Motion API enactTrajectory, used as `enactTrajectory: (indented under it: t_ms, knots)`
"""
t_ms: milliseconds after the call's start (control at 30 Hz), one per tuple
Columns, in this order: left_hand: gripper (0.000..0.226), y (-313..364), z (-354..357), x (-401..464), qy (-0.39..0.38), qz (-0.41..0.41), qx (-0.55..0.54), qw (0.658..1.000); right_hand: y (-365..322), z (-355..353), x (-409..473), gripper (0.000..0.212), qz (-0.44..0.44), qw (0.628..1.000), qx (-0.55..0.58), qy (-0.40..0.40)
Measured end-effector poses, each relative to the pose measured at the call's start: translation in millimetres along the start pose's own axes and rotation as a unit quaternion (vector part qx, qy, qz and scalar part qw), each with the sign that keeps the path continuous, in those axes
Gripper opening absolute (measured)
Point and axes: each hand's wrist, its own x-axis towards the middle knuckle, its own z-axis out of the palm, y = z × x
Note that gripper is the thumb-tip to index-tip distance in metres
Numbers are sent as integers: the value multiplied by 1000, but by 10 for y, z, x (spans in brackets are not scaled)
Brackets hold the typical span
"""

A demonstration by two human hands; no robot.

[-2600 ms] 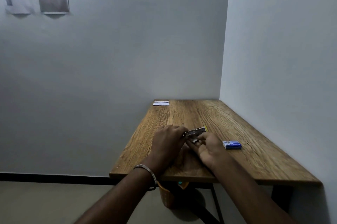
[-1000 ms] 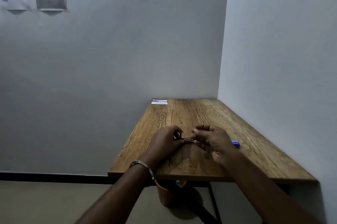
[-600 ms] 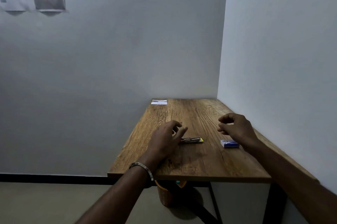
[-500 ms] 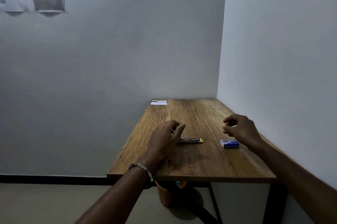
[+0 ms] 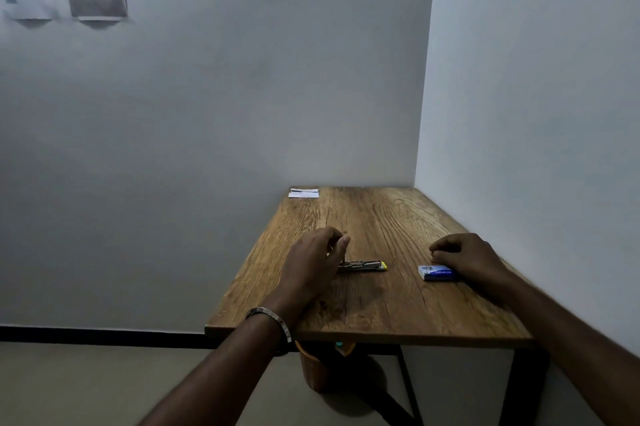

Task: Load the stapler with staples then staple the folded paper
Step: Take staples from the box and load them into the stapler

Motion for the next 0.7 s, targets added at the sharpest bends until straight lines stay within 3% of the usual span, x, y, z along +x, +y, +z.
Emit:
enactTrajectory:
  t_ms: [233,400,600,700]
  knots:
    - [18,18,-3,-25,21,15,5,1000,-69,-65,-243,22,-38,995,-36,84]
    - [20,66,-9,-33,94,21,59,994,-52,-83,-495,36,-40,994,-106,10]
    - [18,56,-14,-54,84,39,49,994,-94,-33,-535,31,-60,994,-92,-22]
    - [17,65,-8,-53,22,92,51,994,-128,8,-547,26,-65,994,-85,-33]
